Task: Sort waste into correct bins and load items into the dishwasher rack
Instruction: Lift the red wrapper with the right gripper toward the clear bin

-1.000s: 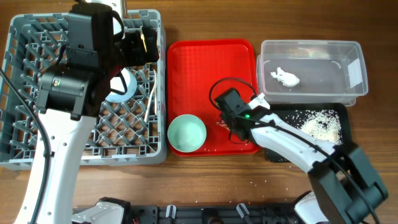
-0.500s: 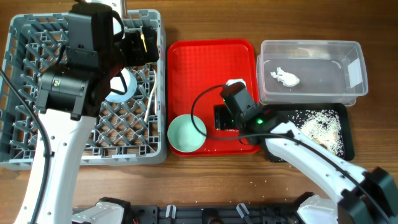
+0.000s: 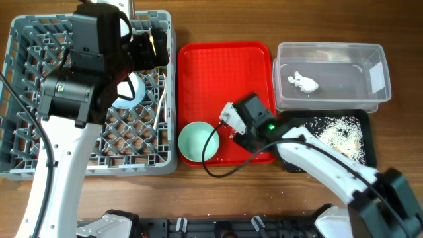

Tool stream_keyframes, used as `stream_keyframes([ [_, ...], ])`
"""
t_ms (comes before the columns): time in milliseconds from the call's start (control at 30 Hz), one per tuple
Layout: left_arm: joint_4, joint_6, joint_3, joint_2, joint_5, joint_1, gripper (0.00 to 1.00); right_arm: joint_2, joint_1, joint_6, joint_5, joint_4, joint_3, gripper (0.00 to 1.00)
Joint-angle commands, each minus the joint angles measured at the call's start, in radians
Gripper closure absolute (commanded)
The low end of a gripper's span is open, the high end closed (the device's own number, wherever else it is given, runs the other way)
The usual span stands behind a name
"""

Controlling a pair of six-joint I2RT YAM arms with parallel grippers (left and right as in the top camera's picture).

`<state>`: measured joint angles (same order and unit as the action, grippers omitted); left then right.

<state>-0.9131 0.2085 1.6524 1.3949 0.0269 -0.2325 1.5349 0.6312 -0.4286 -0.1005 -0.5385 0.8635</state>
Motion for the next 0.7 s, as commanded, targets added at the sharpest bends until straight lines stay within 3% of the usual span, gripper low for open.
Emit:
stream_keyframes([
  [0,0.002,0.013,-0.001,0.0,-0.011,0.006,0.0,0.088,-0.005,0.009,-0.076,0.004,-0.002,0.21],
  [200,0.002,0.013,-0.001,0.0,-0.011,0.006,0.0,0.15,-0.005,0.039,-0.06,0.037,-0.002,0.15],
  [267,0.002,0.013,-0.001,0.0,-0.011,0.006,0.0,0.172,-0.005,0.04,-0.032,0.049,-0.002,0.17],
  [467,0.002,0.013,-0.001,0.0,-0.011,0.006,0.0,0.199,-0.005,0.092,-0.028,0.048,-0.002,0.35],
  [600,0.002,0.013,-0.001,0.0,-0.011,0.006,0.0,0.199,-0.004,0.092,-0.026,0.046,-0.002,0.57],
  [667,0.002,0.013,-0.001,0.0,-0.011,0.006,0.0,0.199,-0.004,0.092,0.019,0.047,-0.002,0.61],
])
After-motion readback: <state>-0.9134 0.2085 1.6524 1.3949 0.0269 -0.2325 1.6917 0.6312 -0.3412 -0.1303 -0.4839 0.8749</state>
